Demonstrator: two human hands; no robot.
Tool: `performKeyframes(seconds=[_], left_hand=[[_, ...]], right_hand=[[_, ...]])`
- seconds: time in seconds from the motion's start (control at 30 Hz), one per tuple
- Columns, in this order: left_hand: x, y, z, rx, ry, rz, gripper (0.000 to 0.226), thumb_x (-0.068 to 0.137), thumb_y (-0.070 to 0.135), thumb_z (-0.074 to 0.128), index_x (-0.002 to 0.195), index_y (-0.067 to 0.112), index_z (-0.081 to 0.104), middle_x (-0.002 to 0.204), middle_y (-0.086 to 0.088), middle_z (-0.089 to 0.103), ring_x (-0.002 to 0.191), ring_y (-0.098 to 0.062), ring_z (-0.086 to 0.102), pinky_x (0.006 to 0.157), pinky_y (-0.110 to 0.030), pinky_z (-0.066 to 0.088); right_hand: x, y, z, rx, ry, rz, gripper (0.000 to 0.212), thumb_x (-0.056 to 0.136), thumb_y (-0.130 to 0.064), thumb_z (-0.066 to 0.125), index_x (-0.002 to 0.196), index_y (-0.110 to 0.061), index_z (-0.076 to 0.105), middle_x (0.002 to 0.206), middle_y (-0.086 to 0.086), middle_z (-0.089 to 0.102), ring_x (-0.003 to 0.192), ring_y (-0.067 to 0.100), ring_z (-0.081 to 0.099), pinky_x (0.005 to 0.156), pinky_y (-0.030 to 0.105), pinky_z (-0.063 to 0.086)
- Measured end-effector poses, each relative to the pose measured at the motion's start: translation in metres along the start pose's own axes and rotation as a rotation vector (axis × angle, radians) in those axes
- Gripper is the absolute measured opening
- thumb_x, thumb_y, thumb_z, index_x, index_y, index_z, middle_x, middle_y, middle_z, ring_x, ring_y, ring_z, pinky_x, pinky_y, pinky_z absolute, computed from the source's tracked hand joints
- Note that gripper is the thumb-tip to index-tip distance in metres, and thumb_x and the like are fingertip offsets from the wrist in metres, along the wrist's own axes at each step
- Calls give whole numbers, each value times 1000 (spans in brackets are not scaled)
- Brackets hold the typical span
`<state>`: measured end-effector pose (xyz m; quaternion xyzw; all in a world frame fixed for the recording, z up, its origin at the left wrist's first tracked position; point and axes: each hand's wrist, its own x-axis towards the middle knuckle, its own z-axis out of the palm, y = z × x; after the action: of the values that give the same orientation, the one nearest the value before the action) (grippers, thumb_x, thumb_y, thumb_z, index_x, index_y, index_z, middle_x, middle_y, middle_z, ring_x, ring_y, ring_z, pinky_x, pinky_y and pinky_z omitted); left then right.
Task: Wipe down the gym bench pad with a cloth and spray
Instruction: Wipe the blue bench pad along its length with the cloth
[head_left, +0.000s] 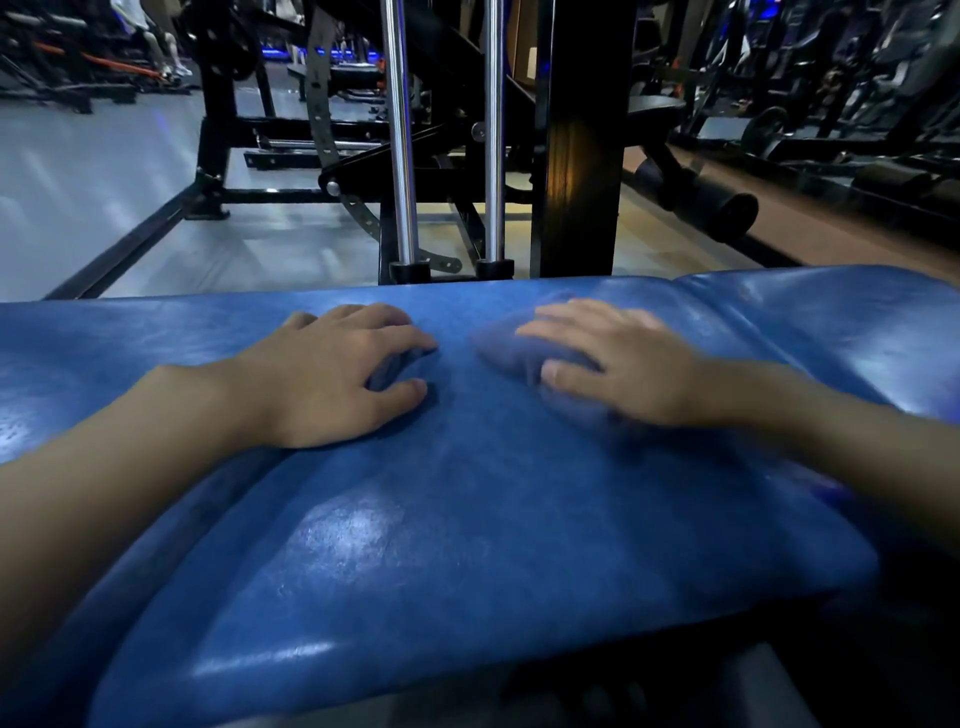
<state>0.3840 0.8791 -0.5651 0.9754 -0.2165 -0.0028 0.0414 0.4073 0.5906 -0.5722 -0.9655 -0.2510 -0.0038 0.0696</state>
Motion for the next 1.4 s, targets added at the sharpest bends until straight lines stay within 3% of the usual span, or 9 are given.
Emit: performKeyframes(seconds=[0.2, 0.3, 0.43, 0.57, 0.77, 0.87, 1.03, 1.2, 1.4], left_hand=[[-6, 1, 2, 39, -4, 34, 84, 68, 79, 9, 143, 49, 30, 147, 19, 32, 139, -10, 30, 109, -41, 28], [-9, -4, 3, 12, 10, 51, 83, 69, 78, 11, 143, 47, 33, 145, 18, 34, 137, -10, 33, 109, -40, 29], [-12, -17, 4, -133, 23, 45, 75, 78, 74, 27, 142, 39, 42, 146, 14, 36, 134, -12, 38, 114, -38, 29], [-11, -22, 4, -265, 67, 47, 62, 85, 54, 34, 141, 31, 48, 142, 10, 43, 130, -12, 42, 112, -31, 29], [-18, -15, -4, -272, 112, 11, 49, 95, 45, 38, 139, 29, 51, 135, 5, 52, 124, -14, 47, 99, -20, 28], [-25, 1, -14, -236, 174, 48, 46, 96, 50, 38, 135, 32, 54, 129, 11, 56, 126, -14, 50, 102, -27, 35], [-42, 73, -23, -150, 249, 376, 52, 93, 55, 38, 129, 26, 60, 132, 2, 59, 123, -17, 53, 105, -37, 41], [-52, 119, 15, 187, -52, 288, 86, 75, 85, 8, 152, 49, 1, 164, -2, 10, 151, -28, 7, 118, -53, 12], [-36, 109, 14, 136, -97, 247, 85, 67, 87, 12, 145, 60, -7, 166, 7, 2, 152, -21, -2, 121, -48, 4]], right_hand=[[77, 61, -7, -11, 50, 295, 47, 80, -69, 22, 118, -54, 43, 134, -1, 53, 118, 30, 49, 98, 58, 37], [82, 60, -3, -57, 34, 324, 46, 79, -65, 21, 118, -53, 43, 133, 1, 53, 117, 31, 49, 98, 60, 36], [47, 17, 6, -69, 35, 184, 56, 92, -64, 24, 145, -46, 31, 155, -12, 31, 144, 17, 23, 112, 54, 18], [-12, -54, 13, -77, -10, -91, 76, 78, -75, 9, 148, -49, 21, 161, -15, 19, 149, 14, 10, 119, 50, 9], [-72, -111, 9, -99, -105, -308, 70, 83, -73, 13, 149, -51, 11, 163, -17, 5, 150, 14, -7, 119, 48, -7], [-74, -100, -1, 16, -16, -202, 74, 82, -77, 6, 148, -49, 21, 162, -19, 13, 150, 7, -3, 118, 50, -11], [-82, -33, -7, 173, 258, 208, 68, 92, -65, 9, 143, -36, 43, 151, -17, 40, 143, 2, 24, 119, 43, 6], [-96, -6, 7, 117, 82, 269, 91, 72, -76, -8, 147, -43, 31, 158, -16, 26, 148, 5, 12, 120, 46, 5], [-90, -9, 5, 60, 63, 247, 89, 75, -77, -13, 148, -45, 27, 160, -10, 22, 149, 9, 7, 120, 49, 1]])
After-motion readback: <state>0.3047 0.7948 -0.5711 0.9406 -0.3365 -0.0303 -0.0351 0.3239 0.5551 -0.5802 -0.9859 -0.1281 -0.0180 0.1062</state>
